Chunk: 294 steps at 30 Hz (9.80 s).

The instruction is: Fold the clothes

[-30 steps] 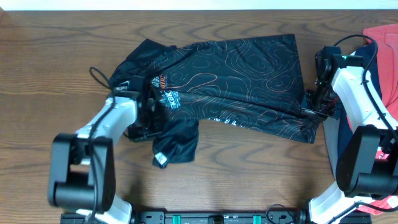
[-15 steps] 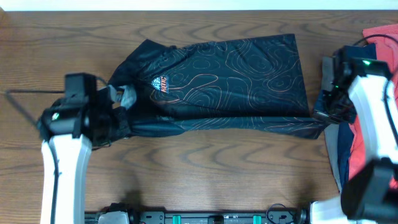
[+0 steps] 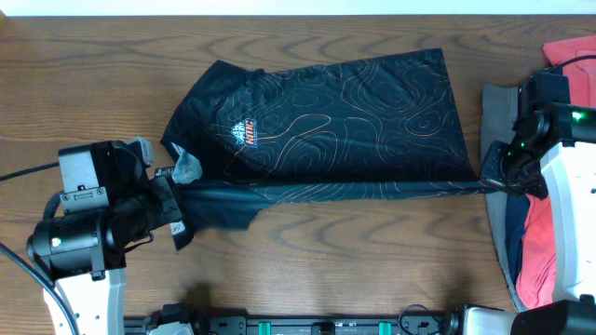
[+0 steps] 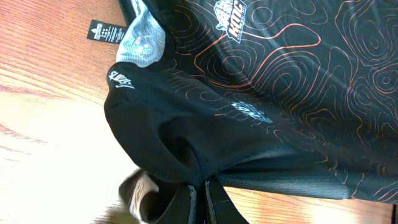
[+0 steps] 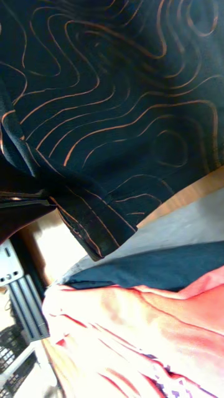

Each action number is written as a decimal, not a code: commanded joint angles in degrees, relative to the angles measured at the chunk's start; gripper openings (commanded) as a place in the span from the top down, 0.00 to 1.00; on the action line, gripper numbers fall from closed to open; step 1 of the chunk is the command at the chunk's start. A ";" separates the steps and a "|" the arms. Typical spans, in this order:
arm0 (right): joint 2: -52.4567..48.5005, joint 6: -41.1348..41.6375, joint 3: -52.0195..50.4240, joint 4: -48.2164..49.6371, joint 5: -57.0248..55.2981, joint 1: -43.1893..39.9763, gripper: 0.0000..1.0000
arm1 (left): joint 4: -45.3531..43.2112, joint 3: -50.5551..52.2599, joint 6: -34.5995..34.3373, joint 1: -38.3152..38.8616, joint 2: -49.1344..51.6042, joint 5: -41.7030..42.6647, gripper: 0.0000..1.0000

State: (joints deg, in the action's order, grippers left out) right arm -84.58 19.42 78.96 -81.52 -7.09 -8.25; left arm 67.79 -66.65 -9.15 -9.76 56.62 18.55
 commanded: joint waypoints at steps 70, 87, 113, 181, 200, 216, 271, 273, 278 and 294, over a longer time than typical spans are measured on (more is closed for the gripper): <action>-24.15 -4.63 -9.40 27.61 2.97 2.95 0.79 | -27.30 9.70 -2.54 -0.55 39.63 -5.31 0.39; -24.15 2.58 -18.82 29.51 -5.27 2.91 0.98 | -27.43 14.91 -2.58 -0.57 39.60 -5.79 0.94; -8.13 -1.31 -13.31 21.05 -3.32 2.32 0.67 | -7.43 -1.25 -3.67 -4.57 34.27 -12.50 0.18; -42.45 -11.87 34.47 26.75 10.54 7.93 0.44 | -39.52 -6.45 2.89 3.74 43.98 8.04 0.94; -57.99 -2.73 38.73 48.52 8.81 9.49 0.41 | -34.80 -6.21 2.89 3.74 44.00 8.04 0.94; -60.41 -0.04 38.69 48.33 4.66 11.10 0.95 | -34.29 -5.95 2.89 3.74 44.00 8.04 0.94; -44.65 -3.45 44.13 -15.82 -12.79 -0.52 0.99 | -4.48 -1.70 3.34 3.80 29.55 7.87 0.94; -44.65 -4.11 43.34 -15.82 -12.15 -0.52 0.99 | -3.30 -1.20 3.34 3.80 29.53 5.53 0.94; -44.65 -4.09 40.26 -15.82 -11.96 -0.52 0.99 | -3.15 -0.74 3.78 3.80 29.55 4.31 0.94; -44.65 -4.87 28.04 -14.27 -9.84 -0.52 0.89 | -4.22 0.50 4.02 3.80 29.55 2.58 0.84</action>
State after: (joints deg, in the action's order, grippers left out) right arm -129.32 15.40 108.18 -95.92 -17.10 -8.29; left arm 63.42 -66.52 -5.54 -5.89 86.26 22.76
